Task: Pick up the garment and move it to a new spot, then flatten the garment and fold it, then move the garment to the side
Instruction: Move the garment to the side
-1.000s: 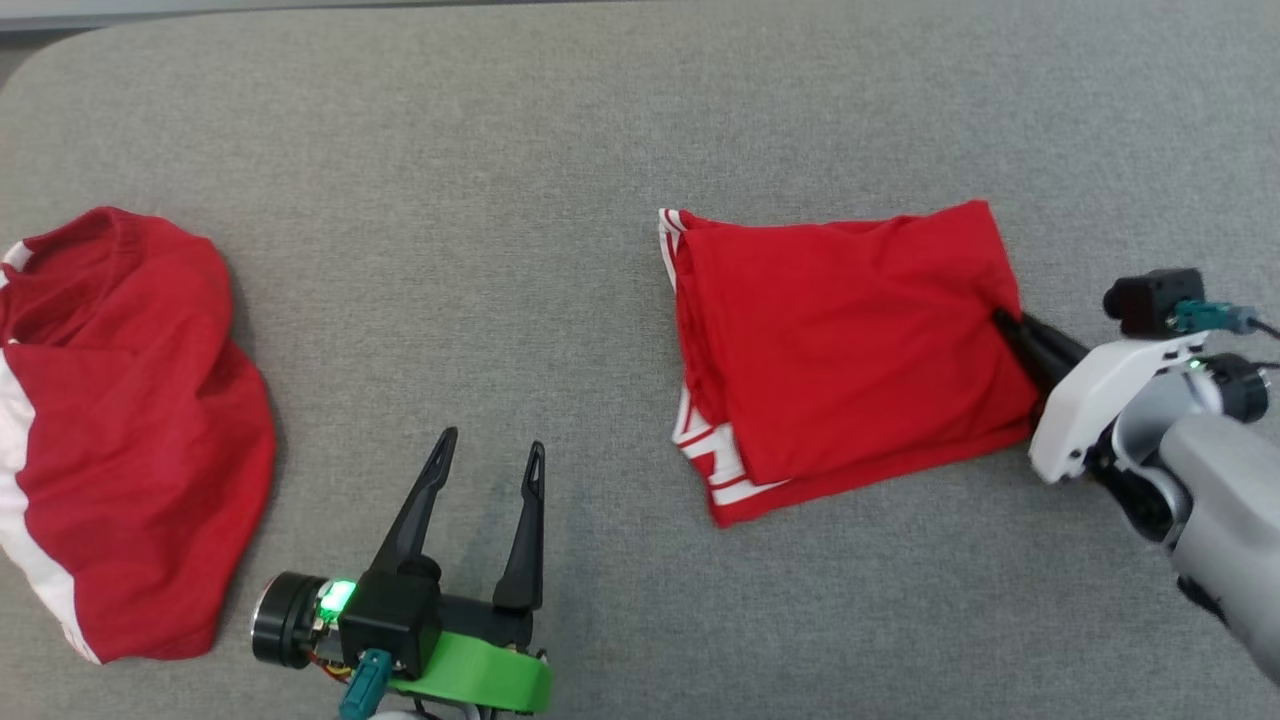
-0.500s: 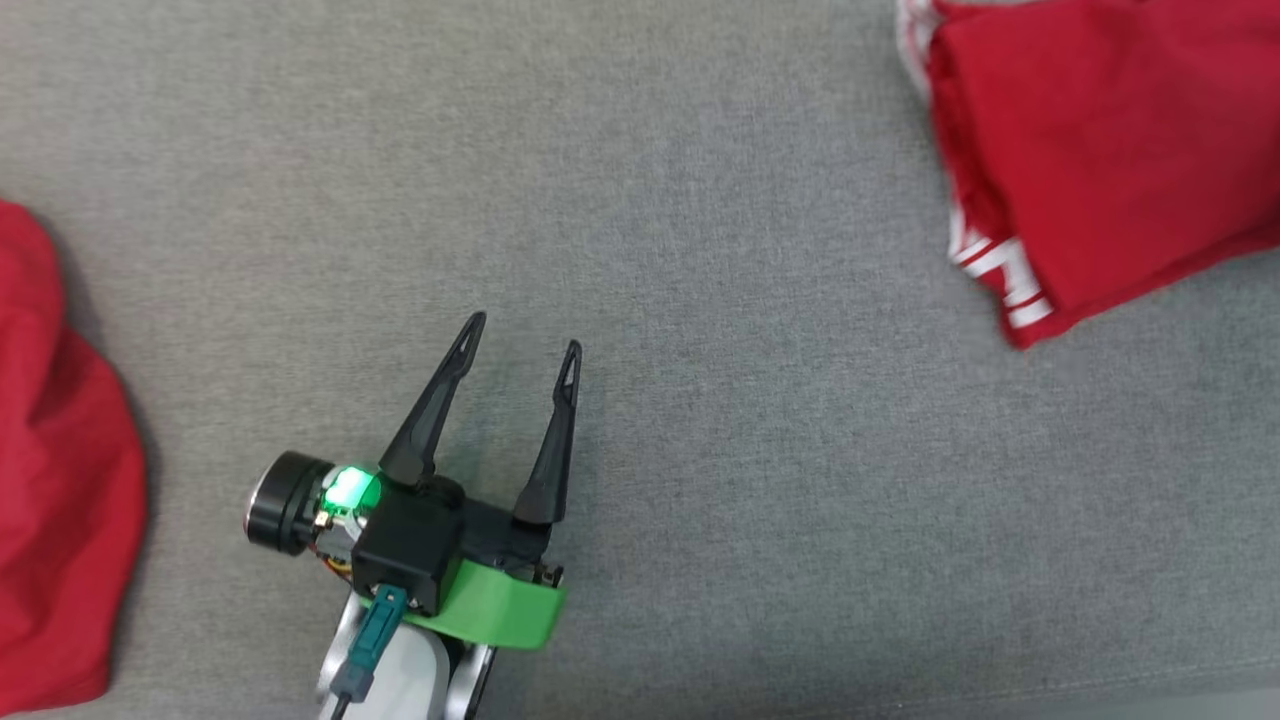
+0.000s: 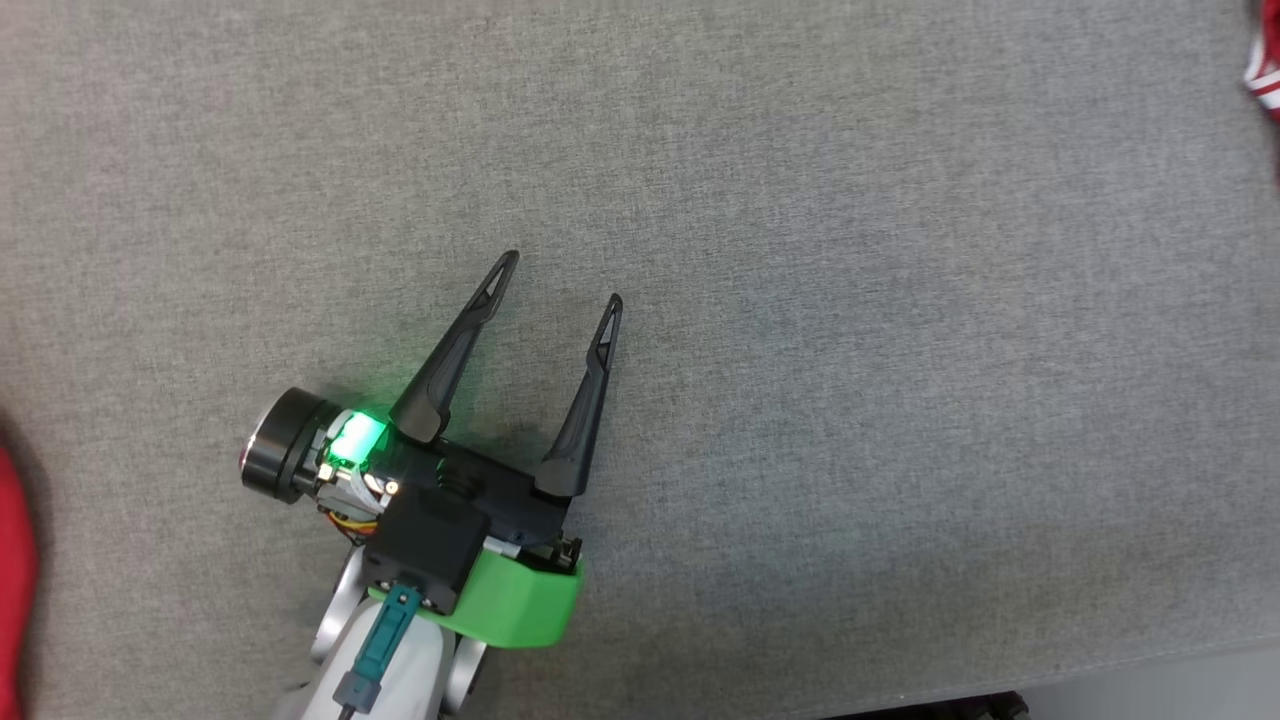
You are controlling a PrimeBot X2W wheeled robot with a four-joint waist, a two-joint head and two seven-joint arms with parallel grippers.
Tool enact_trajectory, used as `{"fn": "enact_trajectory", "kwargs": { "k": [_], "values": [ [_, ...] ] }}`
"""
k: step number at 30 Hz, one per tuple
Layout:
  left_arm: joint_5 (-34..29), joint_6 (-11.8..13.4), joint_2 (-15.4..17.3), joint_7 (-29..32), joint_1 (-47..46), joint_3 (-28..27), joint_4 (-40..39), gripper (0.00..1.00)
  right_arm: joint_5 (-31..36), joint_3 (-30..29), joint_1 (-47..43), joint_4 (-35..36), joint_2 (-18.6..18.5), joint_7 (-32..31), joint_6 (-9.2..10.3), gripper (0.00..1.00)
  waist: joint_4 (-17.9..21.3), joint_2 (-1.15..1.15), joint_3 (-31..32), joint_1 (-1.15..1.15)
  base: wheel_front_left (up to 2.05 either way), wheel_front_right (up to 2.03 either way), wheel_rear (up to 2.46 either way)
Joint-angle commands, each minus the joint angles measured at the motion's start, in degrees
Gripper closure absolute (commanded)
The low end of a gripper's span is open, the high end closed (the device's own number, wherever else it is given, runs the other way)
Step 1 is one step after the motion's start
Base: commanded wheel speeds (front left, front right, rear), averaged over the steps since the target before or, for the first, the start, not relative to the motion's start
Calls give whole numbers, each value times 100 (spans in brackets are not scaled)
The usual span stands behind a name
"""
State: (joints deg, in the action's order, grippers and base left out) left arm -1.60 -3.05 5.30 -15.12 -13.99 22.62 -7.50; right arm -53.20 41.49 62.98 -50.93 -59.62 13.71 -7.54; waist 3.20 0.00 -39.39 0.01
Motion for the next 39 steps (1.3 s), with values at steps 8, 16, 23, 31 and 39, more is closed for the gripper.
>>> {"fn": "enact_trajectory", "kwargs": {
  "k": [8, 16, 23, 31, 39],
  "values": [
    [47, 73, 100, -1, -128, 33, 58, 0, 540, 63, 383, -509, 262, 107, 10, 0, -182, 0, 82, -1, 0, 0, 0],
    [391, 312, 4, -2, 253, -177, 282, 0, 878, -449, -489, 187, 1072, 144, 10, 0, -304, 0, 1060, -1, 0, 0, 0],
    [808, 446, -64, -1, 879, -694, 788, 0, 1683, -1438, -2250, 1358, 2163, 145, 10, 0, -304, 0, 2180, -1, 0, 0, 0],
    [1074, 371, -159, -2, 1502, -1165, 1131, 0, 2563, -2547, -3992, 2529, 3398, 146, 9, 0, -336, 0, 3186, -1, 0, 0, 0],
    [1120, 183, -216, -1, 2055, -1469, 1040, 0, 3278, -3088, -5392, 3649, 4424, 146, 9, 0, -366, 0, 3867, -1, 0, 0, 0]
  ]
}}
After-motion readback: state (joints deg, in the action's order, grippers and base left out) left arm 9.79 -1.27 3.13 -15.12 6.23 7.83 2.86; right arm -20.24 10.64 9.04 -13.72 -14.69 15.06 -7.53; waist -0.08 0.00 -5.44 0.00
